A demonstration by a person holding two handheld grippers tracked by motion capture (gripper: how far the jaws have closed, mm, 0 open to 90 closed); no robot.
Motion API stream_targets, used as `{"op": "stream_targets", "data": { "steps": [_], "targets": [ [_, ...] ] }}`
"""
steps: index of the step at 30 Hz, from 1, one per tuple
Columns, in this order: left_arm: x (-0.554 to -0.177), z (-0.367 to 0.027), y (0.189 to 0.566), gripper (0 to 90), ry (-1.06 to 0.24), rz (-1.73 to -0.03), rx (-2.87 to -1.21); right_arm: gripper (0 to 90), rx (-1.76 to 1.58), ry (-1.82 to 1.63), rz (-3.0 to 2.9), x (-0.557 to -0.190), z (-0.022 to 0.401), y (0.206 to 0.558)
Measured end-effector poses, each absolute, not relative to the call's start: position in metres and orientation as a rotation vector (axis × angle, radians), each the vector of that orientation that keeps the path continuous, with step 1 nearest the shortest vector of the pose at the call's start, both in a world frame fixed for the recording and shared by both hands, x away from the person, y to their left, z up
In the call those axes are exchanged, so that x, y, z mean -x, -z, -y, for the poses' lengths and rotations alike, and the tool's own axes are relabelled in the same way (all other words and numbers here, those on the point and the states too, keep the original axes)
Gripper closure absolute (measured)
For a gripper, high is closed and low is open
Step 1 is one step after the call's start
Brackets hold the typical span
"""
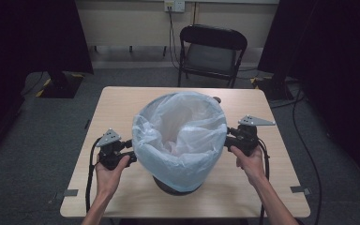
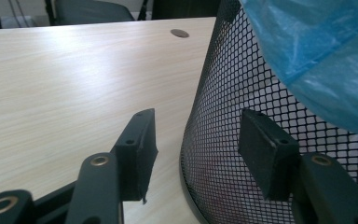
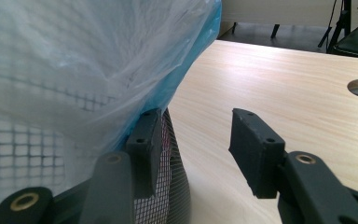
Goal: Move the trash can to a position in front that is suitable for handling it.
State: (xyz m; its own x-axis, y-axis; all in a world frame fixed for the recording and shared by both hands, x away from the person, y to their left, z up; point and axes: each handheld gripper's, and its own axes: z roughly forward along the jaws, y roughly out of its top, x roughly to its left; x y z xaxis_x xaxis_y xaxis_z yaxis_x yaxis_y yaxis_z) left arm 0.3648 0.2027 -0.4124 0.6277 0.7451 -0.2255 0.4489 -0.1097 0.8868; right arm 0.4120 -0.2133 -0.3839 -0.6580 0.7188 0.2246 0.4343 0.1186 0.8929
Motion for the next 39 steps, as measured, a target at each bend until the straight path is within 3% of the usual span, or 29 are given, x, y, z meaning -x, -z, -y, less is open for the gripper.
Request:
{"op": "stream_targets", "data": {
  "steps": [2,6,10,15,26,39],
  "targets": [
    [-0.363,-0.199,0.412,45.1,-0.328,-0.962,-1.753,52.7,-1.142,-1.556,-2.132,-0.409,0.218,0.384],
    [-0.366,-0.195,0.407,33.5,-0.342,-0.966,-1.796,45.5,-1.172,-1.528,-2.116,-0.406,0.227,0.383],
    [-0.366,-0.200,0.401,30.2,-0.316,-0.967,-1.757,39.0,-1.203,-1.538,-2.099,-0.405,0.232,0.381],
    [-0.362,-0.213,0.394,31.9,-0.429,-1.002,-1.755,36.5,-1.196,-1.560,-2.074,-0.404,0.241,0.369],
    [-0.355,-0.226,0.379,30.9,-0.373,-0.954,-1.753,35.3,-1.168,-1.641,-2.013,-0.401,0.258,0.349],
    [-0.332,-0.234,0.334,32.5,-0.417,-0.875,-1.703,36.2,-1.037,-1.722,-2.023,-0.380,0.258,0.307]
  ]
}}
